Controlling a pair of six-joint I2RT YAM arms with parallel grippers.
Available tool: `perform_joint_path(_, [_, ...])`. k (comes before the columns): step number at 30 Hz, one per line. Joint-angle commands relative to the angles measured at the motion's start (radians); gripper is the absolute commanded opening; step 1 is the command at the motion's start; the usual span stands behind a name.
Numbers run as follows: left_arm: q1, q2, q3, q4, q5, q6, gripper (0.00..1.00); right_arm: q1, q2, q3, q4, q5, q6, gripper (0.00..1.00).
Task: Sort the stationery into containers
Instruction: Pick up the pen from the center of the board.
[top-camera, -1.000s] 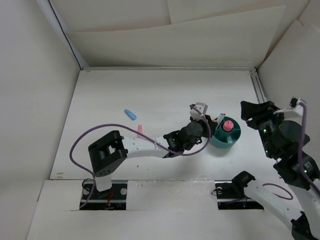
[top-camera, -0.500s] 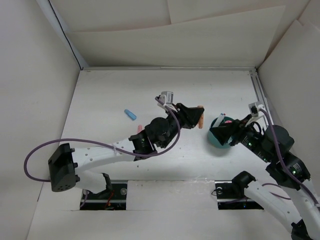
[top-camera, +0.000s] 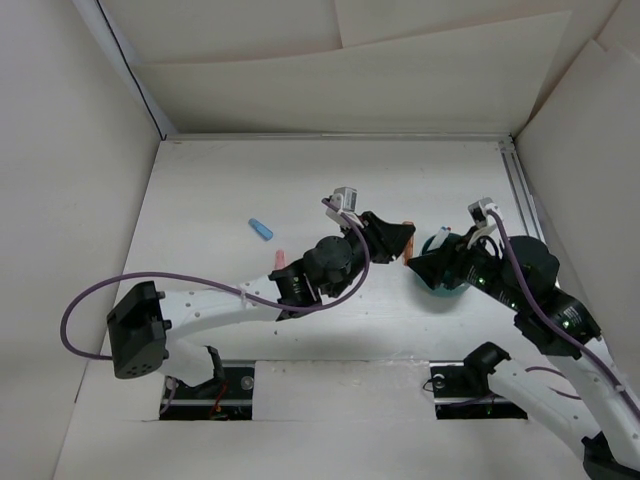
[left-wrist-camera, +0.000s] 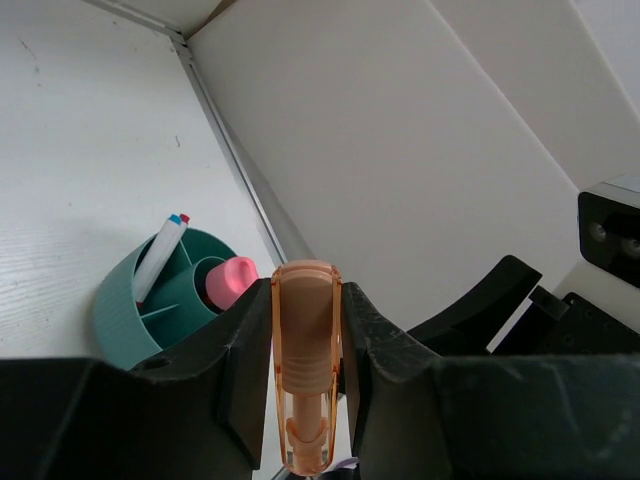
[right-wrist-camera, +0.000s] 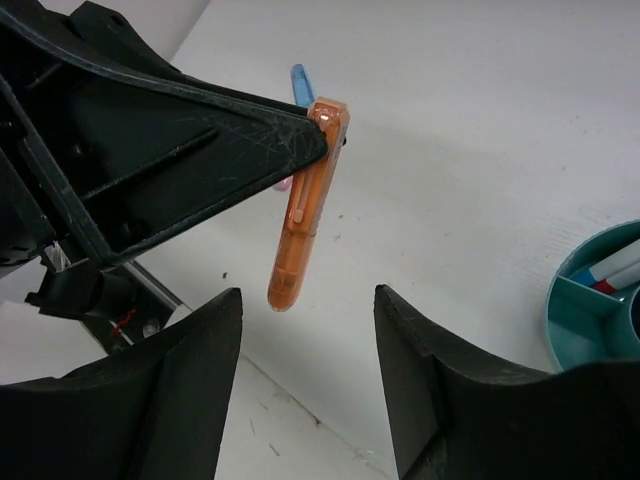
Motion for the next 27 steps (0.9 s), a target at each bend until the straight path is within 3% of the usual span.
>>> perform_joint_path(1, [0.0,-0.001,0.03,0.059,0.019,-0.016,0.0,0.004,0.013,-0.007,0.064,0.005,-0.009,0.6])
perform_joint_path(7, [0.0,-0.001,0.02,0.068,0.028,-0.026,0.0,0.004,0.033,-0.036,0.121,0.005,0.023,0.44])
perform_joint_path(16, [0.0,0.008,0.01,0.08,0.028,-0.035,0.0,0.013,0.059,-0.068,0.141,0.005,0.042,0.34])
perform_joint_path(24, [0.0,0.008,-0.008,0.07,0.046,-0.035,0.0,0.013,0.059,-0.067,0.104,0.1,0.042,0.07])
perform_joint_path(27, [0.0,0.008,0.003,0.036,0.077,-0.024,0.05,0.013,0.059,-0.045,0.082,0.154,0.042,0.03])
